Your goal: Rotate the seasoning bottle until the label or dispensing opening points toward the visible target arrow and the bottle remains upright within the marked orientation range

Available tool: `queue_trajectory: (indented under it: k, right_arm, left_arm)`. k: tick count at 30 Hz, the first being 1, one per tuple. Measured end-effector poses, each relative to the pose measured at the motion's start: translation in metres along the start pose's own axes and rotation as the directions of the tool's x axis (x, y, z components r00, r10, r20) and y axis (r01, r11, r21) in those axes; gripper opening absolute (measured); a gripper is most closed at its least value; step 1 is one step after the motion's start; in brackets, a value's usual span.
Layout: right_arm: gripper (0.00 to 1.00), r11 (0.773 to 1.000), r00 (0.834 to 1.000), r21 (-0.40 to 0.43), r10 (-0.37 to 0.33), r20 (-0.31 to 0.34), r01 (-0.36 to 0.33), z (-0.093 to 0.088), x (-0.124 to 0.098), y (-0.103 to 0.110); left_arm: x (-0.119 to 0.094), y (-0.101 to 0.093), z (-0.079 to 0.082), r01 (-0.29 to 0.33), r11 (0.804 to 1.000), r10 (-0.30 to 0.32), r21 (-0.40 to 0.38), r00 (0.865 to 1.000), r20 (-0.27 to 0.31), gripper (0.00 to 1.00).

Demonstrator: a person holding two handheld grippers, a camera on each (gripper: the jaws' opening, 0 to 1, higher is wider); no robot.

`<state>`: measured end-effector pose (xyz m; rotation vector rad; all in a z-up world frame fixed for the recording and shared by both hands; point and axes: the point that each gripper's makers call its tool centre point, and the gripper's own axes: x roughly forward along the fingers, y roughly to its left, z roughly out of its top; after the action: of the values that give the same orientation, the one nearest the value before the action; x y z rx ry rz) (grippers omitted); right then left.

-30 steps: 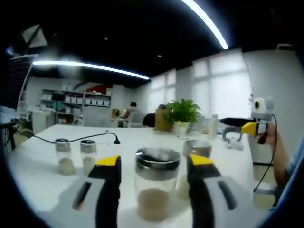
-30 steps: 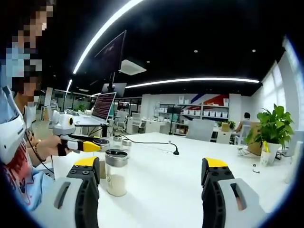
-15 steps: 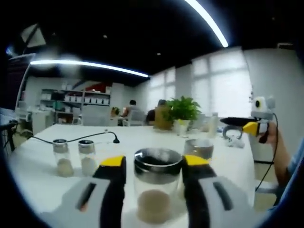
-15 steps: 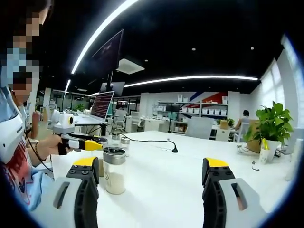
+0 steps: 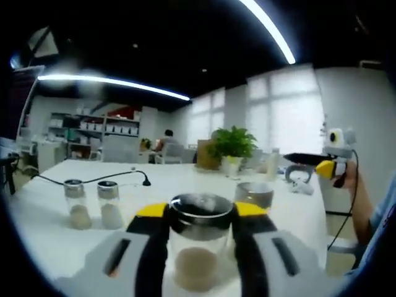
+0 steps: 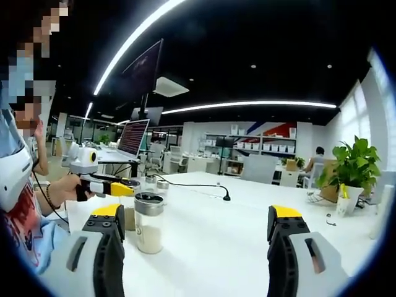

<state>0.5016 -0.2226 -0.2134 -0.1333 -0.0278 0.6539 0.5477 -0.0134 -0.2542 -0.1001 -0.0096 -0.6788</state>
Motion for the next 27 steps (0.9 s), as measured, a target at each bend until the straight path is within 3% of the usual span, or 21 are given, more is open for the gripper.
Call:
queue_trajectory:
  k: [13, 15, 18, 27]
  right_arm:
    - [0.99, 1.000, 1.000, 0.008, 0.021, -0.014, -0.021, -0.004, 0.001, 0.001]
    - [0.99, 0.999, 0.998, 0.010, 0.049, 0.027, -0.050, 0.004, 0.000, 0.007]
    - [0.99, 0.995, 0.993, 0.043, 0.088, 0.083, -0.091, 0.016, -0.002, 0.016]
    - [0.99, 0.996, 0.994, 0.020, 0.086, 0.067, -0.087, 0.016, -0.001, 0.021]
  left_arm:
    - [0.002, 0.001, -0.001, 0.103, 0.995, -0.103, 0.017, 0.995, -0.010, 0.41]
    - [0.001, 0.001, -0.002, 0.127, 0.992, -0.127, 0.022, 0.992, -0.007, 0.41]
    - [0.001, 0.000, -0.002, 0.164, 0.986, -0.163, 0.029, 0.986, -0.018, 0.41]
    - [0.003, 0.000, -0.003, 0.267, 0.963, -0.265, 0.037, 0.962, -0.062, 0.41]
